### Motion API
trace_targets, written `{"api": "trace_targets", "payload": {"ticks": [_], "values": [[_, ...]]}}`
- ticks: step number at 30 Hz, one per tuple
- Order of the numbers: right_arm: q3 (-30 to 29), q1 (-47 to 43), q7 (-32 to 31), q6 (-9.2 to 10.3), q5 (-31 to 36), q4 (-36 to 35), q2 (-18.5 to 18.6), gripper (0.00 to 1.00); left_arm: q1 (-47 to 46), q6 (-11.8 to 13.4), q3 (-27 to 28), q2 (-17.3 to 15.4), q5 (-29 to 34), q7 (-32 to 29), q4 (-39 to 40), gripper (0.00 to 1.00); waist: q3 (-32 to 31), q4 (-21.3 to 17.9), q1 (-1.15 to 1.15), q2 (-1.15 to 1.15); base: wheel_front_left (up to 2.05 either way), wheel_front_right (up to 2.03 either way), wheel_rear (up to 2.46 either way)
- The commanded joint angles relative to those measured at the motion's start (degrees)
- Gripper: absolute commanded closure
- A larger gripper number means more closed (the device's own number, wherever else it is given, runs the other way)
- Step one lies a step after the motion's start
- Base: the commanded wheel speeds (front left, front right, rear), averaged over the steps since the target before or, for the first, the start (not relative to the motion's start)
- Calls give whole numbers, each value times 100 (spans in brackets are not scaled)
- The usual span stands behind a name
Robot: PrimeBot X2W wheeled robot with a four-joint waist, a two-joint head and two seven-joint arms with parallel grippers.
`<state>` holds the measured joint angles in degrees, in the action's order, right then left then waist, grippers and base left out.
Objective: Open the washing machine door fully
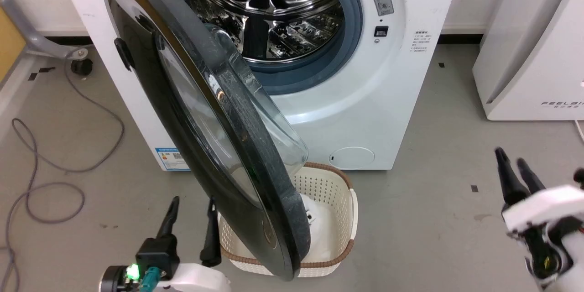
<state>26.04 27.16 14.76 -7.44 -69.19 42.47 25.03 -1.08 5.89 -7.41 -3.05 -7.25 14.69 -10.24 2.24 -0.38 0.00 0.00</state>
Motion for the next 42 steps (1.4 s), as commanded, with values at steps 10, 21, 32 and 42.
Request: {"api": "trace_targets", "payload": {"ticks": [10, 21, 32, 42], "values": [[-3400, -2116, 23, -5, 5029, -2891, -1799, 0, 82, -39, 117, -58, 10, 30, -69, 0, -101, -28, 0, 0, 0, 0, 0], [-2746, -3450, -369, -5, 6679, -4493, -2209, 0, 97, -81, 146, -63, 52, 30, -159, 0, -210, -3, 0, 0, 0, 0, 0], [-2691, -3505, -382, -5, 6311, -4306, -2214, 0, 107, -154, 105, -84, 25, 30, -341, 100, -240, -6, 0, 0, 0, 0, 0], [-2650, -3441, -380, -5, 6085, -4168, -2215, 0, -4, -335, -16, -96, -106, 21, -186, 100, -226, 35, 0, 0, 0, 0, 0]]}}
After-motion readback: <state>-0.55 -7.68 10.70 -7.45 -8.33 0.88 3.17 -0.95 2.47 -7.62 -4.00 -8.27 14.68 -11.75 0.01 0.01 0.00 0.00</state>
